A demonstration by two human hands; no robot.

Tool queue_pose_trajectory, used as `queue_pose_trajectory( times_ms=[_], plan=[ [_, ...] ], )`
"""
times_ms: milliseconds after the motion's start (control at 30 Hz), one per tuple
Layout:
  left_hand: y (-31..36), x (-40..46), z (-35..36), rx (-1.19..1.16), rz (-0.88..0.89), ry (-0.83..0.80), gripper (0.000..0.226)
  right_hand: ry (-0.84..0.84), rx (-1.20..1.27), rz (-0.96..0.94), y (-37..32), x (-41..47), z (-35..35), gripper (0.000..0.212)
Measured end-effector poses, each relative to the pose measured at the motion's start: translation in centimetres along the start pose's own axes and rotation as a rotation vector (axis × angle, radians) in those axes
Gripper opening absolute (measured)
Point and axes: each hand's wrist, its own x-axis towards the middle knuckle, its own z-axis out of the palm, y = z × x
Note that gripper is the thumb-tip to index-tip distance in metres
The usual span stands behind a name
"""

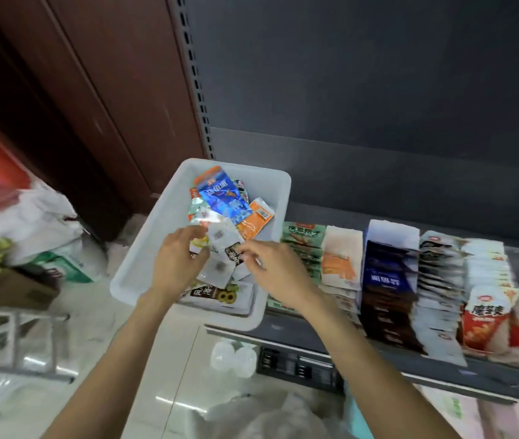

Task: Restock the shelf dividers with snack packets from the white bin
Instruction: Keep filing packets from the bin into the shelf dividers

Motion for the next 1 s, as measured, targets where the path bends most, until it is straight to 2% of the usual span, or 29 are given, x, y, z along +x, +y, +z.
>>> queue_pose_trajectory(
  times_ms=[67,167,300,400,500,567,633,700,800,867,933,1000],
  plan=[
    [-3.1,1.0,-0.2,0.048,-0.064,-0.106,0.039,-0.122,-0.115,0.032,-0.2,2.2,3.1,0.031],
    [-5.8,2.2,-0.1,0.084,-0.063,-0.269,0.046,-0.329,-0.285,0.108,-0.6,4.8,6.7,0.048],
    [-7.2,3.4,0.3,0.079,0.004,-0.375,0.052,-0.480,-0.402,0.167,-0.4,7.1,10.4,0.070],
    [-8.0,4.1,0.9,0.126,0.014,-0.503,0.061,-0.578,-0.552,0.189,-0.1,7.7,12.1,0.076],
    [-8.9,4.2,1.8,0.177,0.043,-0.649,0.074,-0.553,-0.613,0.161,-0.2,8.0,12.2,0.063],
    [-9.2,4.1,2.2,0.234,0.106,-0.696,0.075,-0.507,-0.638,0.115,-0.4,7.8,11.9,0.051],
    [-9.2,4.1,1.9,0.276,0.183,-0.645,0.068,-0.416,-0.622,0.091,-0.7,7.5,11.2,0.045],
    [-9.0,4.1,1.0,0.143,0.197,-0.476,0.060,-0.301,-0.584,0.112,-1.3,7.0,10.3,0.046],
    [-7.8,3.8,-1.1,-0.201,0.120,-0.086,0.046,-0.111,-0.353,0.285,-1.7,6.1,8.9,0.048],
    [-6.8,3.4,-2.2,-0.344,0.055,0.050,0.041,0.049,0.062,0.465,-2.0,5.2,8.0,0.042],
    [-5.4,3.1,-2.9,-0.538,-0.078,-0.002,0.041,0.178,0.544,0.590,-2.5,4.1,7.2,0.037],
    [-3.8,2.7,-3.3,-0.738,-0.272,-0.199,0.043,0.219,0.859,0.673,-3.2,3.0,6.2,0.032]
  ],
)
